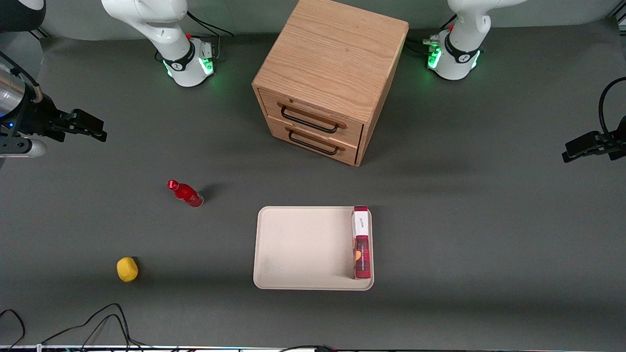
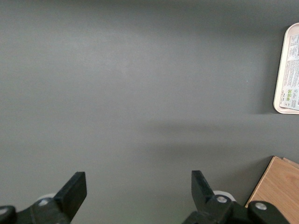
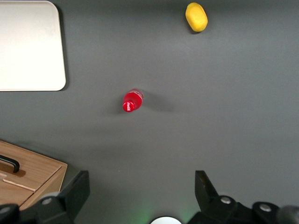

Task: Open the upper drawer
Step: 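Move the right gripper toward the upper drawer's black handle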

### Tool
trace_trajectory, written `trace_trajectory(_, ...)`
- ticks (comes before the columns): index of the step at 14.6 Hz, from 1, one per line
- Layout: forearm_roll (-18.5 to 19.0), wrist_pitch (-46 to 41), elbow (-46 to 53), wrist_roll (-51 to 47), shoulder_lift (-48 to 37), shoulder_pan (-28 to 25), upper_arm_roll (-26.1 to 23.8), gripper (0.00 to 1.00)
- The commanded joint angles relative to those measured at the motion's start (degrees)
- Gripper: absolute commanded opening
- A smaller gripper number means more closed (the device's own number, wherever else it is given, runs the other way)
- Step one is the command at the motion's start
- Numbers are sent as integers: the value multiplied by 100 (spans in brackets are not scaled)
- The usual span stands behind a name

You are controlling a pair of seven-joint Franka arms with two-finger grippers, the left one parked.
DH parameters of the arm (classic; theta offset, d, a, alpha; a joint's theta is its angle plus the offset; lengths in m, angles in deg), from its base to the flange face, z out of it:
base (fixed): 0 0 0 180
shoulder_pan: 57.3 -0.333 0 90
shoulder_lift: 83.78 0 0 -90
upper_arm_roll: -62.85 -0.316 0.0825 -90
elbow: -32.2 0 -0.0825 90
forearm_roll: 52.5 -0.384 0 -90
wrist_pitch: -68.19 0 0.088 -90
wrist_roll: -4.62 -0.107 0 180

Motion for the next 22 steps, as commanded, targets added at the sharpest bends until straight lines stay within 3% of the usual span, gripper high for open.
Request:
trace_trajectory(1, 26, -31, -85, 71, -128, -115, 115, 100)
trace_trajectory(5, -18, -23, -68, 80, -93, -115, 115, 100)
trace_trajectory(12, -931, 109, -50, 115, 12, -458, -113, 100)
trace_trajectory(15, -889, 372, 20, 107, 257, -502, -788, 100)
trace_trajectory(18, -1186, 539, 38, 526, 530, -581, -1473, 100)
trace_trajectory(22, -1161, 1013, 56, 677, 986, -722, -2344, 100)
